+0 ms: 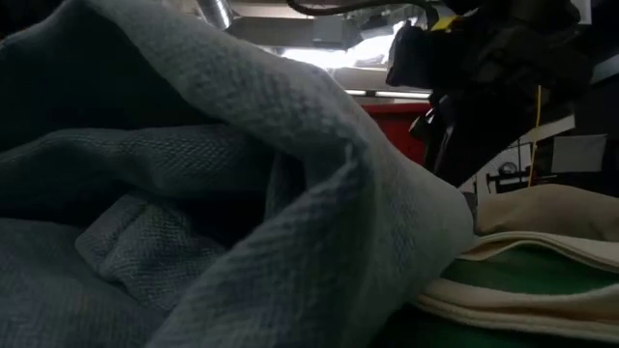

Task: Fold Laundry from Bin
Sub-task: Fold the light blue pants

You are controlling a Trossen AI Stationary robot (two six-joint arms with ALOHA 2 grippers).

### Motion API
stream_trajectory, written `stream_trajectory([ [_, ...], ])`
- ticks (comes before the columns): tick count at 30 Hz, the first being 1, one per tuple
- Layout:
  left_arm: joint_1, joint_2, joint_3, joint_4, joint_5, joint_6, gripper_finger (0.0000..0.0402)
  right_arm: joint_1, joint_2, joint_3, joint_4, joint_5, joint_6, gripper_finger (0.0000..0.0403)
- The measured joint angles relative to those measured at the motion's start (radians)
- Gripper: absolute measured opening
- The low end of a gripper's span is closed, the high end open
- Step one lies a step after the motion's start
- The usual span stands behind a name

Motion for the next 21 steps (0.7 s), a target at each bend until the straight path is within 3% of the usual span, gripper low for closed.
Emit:
stream_trajectory([
  [11,-0.108,0.001,-0.104,0.023,-0.028,-0.184,0.0015,-0.001,0.077,0.001,0.018,0.01,-0.003,0.0144],
  [21,-0.143,0.042,-0.203,0.289,-0.039,-0.254,0.0015,-0.066,0.078,0.002,-0.001,0.05,-0.085,0.0144],
])
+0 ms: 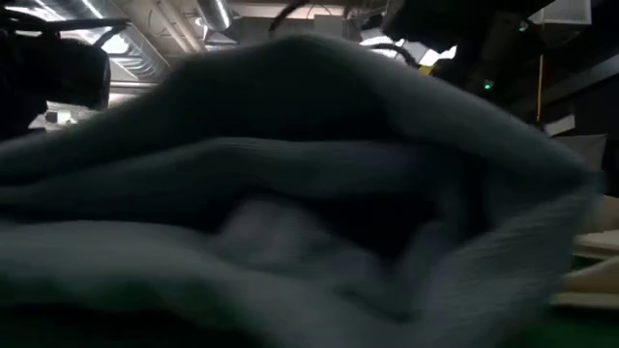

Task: Fold Laundry from Bin
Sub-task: Fold the light blue pants

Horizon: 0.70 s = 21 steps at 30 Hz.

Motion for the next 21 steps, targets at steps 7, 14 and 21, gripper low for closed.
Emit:
stream_trajectory([
  [7,0.0,0.085,-0.001,0.159,0.02,-0.015,0.0015,-0.069,-0.02,0.0,-0.049,-0.003,-0.049,0.0144],
  [14,0.0,0.032,0.031,0.164,-0.008,0.025,0.0015,-0.046,-0.085,0.031,-0.13,-0.028,-0.085,0.0144],
  [21,-0.005,-0.013,0.093,0.168,-0.014,0.109,0.0015,0.041,-0.116,0.138,-0.198,-0.058,-0.072,0.0144],
])
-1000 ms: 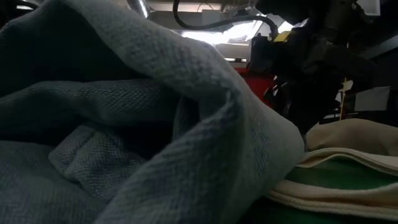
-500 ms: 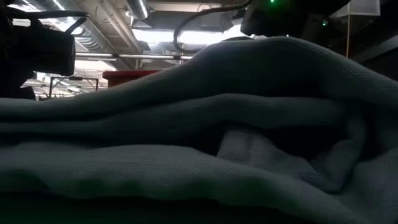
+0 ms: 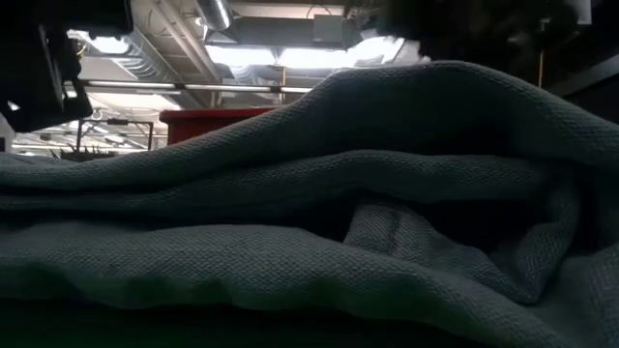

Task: Fold Laundry from Bin
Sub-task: Fold the light blue pants

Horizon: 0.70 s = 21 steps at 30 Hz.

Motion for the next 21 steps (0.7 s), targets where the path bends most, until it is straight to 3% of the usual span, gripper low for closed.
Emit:
stream_trajectory([
  [5,-0.01,0.003,0.006,0.057,-0.037,0.012,0.0015,0.059,-0.001,0.051,0.045,-0.035,0.044,0.0144],
  [11,-0.011,0.003,0.006,0.069,0.013,0.031,0.0029,0.113,-0.001,0.061,0.094,-0.036,0.106,0.0145],
  [16,-0.01,0.003,0.006,0.069,0.035,0.038,0.0078,0.137,-0.001,0.061,0.096,-0.036,0.155,0.0168],
  [21,-0.01,0.003,0.006,0.069,0.025,0.071,0.014,0.135,-0.001,0.061,0.096,-0.073,0.21,0.0229],
])
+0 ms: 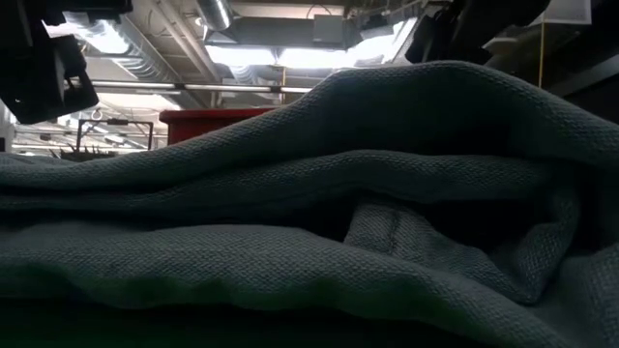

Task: Fold Laundry from Bin
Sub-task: Fold the light blue pants

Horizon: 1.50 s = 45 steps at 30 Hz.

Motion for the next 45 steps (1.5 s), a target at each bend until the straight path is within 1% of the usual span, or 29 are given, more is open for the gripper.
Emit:
stream_trajectory([
  [5,-0.021,0.0,0.0,0.003,-0.003,0.108,0.0185,0.007,0.0,0.0,0.009,-0.044,0.0,0.029],
  [7,-0.035,0.0,0.0,0.003,-0.003,0.161,0.0195,0.017,0.0,0.0,0.03,-0.057,-0.001,0.0305],
  [10,-0.048,0.0,0.0,0.003,-0.006,0.199,0.0199,0.049,0.0,0.0,0.07,-0.055,-0.023,0.0318],
  [16,-0.051,0.0,0.0,0.003,-0.015,0.201,0.0196,0.131,0.0,0.0,0.133,0.051,-0.106,0.0318],
  [20,-0.051,0.0,0.0,0.003,-0.015,0.202,0.0195,0.173,0.009,0.0,0.139,0.142,-0.113,0.0315],
  [22,-0.051,0.0,0.0,0.003,-0.015,0.202,0.0195,0.189,0.023,0.0,0.148,0.17,-0.114,0.0315],
  [26,-0.051,0.001,0.0,0.003,-0.015,0.201,0.0195,0.211,0.085,0.0,0.184,0.172,-0.142,0.0315],
  [33,-0.051,0.001,0.0,0.003,-0.015,0.201,0.0195,0.228,0.186,0.0,0.18,0.165,-0.209,0.0315],
  [36,-0.051,0.001,0.0,0.003,-0.015,0.2,0.0195,0.228,0.218,0.0,0.184,0.179,-0.243,0.0315],
  [43,-0.051,0.001,0.0,0.003,-0.015,0.199,0.0195,0.229,0.289,0.0,0.256,0.191,-0.284,0.0314],
  [45,-0.051,0.001,0.0,0.002,-0.015,0.199,0.0195,0.229,0.303,0.0,0.277,0.208,-0.285,0.0314],
])
